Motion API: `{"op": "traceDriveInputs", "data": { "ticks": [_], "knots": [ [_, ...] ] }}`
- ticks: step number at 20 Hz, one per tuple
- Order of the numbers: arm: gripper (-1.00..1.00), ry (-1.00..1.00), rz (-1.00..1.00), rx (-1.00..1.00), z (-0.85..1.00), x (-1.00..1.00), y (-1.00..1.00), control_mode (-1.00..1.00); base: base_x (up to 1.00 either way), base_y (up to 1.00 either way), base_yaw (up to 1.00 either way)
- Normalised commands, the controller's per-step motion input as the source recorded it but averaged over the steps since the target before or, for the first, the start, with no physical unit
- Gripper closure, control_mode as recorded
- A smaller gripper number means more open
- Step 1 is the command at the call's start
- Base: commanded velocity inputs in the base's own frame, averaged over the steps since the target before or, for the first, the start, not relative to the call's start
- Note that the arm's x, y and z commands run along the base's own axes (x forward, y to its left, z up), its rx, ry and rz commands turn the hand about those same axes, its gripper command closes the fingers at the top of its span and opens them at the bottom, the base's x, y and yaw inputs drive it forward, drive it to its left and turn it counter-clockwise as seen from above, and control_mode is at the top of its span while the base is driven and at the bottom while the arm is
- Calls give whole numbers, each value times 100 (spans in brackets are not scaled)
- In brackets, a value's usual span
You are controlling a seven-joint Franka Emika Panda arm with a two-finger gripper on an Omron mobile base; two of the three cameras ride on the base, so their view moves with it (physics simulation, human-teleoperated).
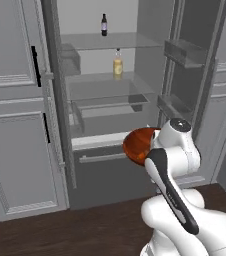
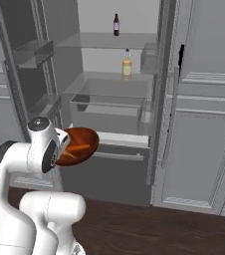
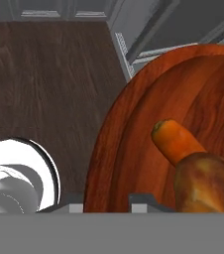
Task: Pick the chicken drumstick and carrot from their plates and place them in the bowl. Then put the bowl in the fridge.
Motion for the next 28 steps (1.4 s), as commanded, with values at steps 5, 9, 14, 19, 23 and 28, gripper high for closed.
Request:
{"op": "traceDriveInputs", "data": {
  "ticks": [5, 9, 14, 19, 23, 28],
  "knots": [
    [100, 0, 0, 0, 0, 0, 0, 100, 100, -19, 8],
    [100, 0, 0, 0, 0, 0, 0, 100, 100, -10, 0],
    [100, 0, 0, 0, 0, 0, 0, 100, 59, -3, 0],
    [100, 0, 0, 0, 0, 0, 0, 100, 32, -1, 0],
    [100, 0, 0, 0, 0, 0, 0, 100, 7, -1, 0],
    [100, 0, 0, 0, 0, 0, 0, 100, 17, 0, 0]
  ]
}}
